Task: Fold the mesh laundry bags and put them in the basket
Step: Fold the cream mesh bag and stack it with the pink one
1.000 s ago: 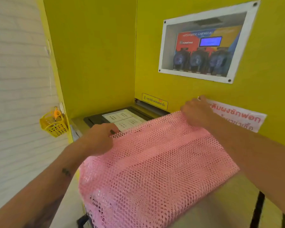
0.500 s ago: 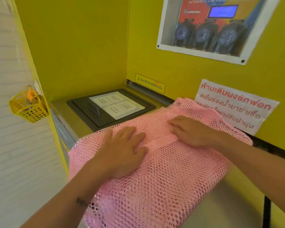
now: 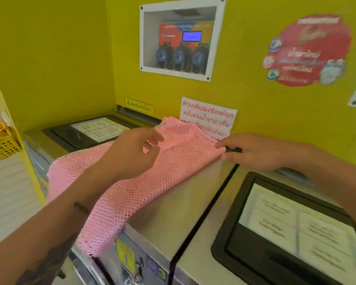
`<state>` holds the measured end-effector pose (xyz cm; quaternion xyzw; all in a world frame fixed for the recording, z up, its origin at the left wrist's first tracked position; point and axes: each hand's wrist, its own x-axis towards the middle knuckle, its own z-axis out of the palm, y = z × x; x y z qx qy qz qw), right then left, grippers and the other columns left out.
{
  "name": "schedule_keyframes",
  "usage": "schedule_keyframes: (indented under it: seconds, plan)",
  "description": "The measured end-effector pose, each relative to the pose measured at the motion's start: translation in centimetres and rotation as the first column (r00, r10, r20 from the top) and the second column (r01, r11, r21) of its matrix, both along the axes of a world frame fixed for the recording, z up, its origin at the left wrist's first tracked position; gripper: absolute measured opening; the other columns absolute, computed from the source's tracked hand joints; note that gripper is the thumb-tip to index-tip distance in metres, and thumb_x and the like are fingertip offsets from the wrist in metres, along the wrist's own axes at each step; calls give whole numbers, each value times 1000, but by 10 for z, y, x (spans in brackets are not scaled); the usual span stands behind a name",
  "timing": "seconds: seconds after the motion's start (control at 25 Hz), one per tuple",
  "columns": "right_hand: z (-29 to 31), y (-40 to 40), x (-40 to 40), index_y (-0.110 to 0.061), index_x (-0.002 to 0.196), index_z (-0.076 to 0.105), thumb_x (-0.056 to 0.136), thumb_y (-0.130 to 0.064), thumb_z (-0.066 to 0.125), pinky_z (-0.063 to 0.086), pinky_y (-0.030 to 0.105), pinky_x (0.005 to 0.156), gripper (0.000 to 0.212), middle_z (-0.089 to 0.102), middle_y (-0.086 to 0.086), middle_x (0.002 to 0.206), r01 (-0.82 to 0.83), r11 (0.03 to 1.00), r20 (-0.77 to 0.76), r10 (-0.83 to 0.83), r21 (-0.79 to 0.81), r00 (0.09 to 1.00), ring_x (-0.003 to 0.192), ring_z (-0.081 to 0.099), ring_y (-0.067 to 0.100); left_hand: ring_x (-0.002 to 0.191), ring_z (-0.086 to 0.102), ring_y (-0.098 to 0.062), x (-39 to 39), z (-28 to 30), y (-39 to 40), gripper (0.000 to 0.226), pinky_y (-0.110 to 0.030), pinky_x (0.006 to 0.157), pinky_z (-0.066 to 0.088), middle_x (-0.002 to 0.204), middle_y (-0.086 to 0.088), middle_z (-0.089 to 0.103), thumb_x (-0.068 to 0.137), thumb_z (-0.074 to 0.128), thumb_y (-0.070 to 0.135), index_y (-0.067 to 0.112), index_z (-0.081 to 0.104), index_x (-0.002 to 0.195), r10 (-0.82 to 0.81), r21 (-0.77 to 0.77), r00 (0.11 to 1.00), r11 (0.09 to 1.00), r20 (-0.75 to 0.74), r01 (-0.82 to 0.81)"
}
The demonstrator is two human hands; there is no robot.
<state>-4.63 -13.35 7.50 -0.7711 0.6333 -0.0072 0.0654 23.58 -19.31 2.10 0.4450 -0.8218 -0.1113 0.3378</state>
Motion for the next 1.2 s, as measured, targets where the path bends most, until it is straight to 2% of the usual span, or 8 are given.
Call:
schedule_keyframes:
  seconds: [0.16,0.44,0.56,0.68,0.8,0.88,0.96,1.2]
  plan:
    - [28,124,-79,-32,141,47,97,-48,48,38,28,100,47,50,-9,145,143,990,-15,-143,-4,990,126,50,10,90,63,-2,-93,18,93,20,-18,75,46,107,17,67,91,59,22,33,68,105,-190,61,969,978,-160,202]
    - [27,288,-203,-38,142,43,92,-56,51,40,39,107,54,48,-8,145,416,907,-32,-414,72,910,126,51,15,87,61,2,-245,16,238,19,-18,73,44,100,22,65,91,59,27,39,66,105,-529,184,843,823,-95,538]
    - [20,327,-234,-31,140,46,93,-47,51,41,40,105,50,49,-5,144,495,866,-118,-487,62,866,124,50,18,90,60,1,-291,6,279,19,-26,79,50,105,20,64,92,57,34,39,65,110,-607,250,795,767,-17,591]
    - [10,353,-245,-27,145,40,94,-43,52,42,39,102,55,44,-1,149,578,813,-168,-562,67,810,126,48,22,119,51,-5,-333,-12,313,41,-32,102,42,128,16,53,89,54,53,42,53,128,-686,369,723,695,82,618]
    - [-5,374,-250,-28,154,23,92,-43,56,39,40,106,72,34,-1,156,643,748,-241,-601,164,762,137,40,25,138,27,-14,-360,-35,331,72,-41,114,24,148,13,29,81,52,70,43,30,144,-659,394,636,752,402,529]
    - [-13,385,-253,-37,155,13,87,-44,63,36,43,108,84,29,0,159,672,700,-256,-622,240,740,140,36,27,133,31,-16,-366,-45,330,61,-44,113,25,141,11,36,81,54,66,44,40,136,-603,307,660,797,449,520]
    - [-19,392,-253,-44,152,10,85,-38,67,35,44,108,88,26,1,160,657,706,-204,-625,266,754,140,35,27,119,44,-17,-364,-49,323,37,-39,102,37,120,9,49,87,56,51,38,56,122,-604,241,717,797,349,554]
    - [2,385,-237,-43,148,27,91,-41,61,38,34,102,67,46,-10,144,493,859,67,-505,140,861,120,49,16,100,53,-15,-323,-4,275,18,-35,85,44,102,11,60,91,54,19,29,66,100,-497,28,855,866,148,498]
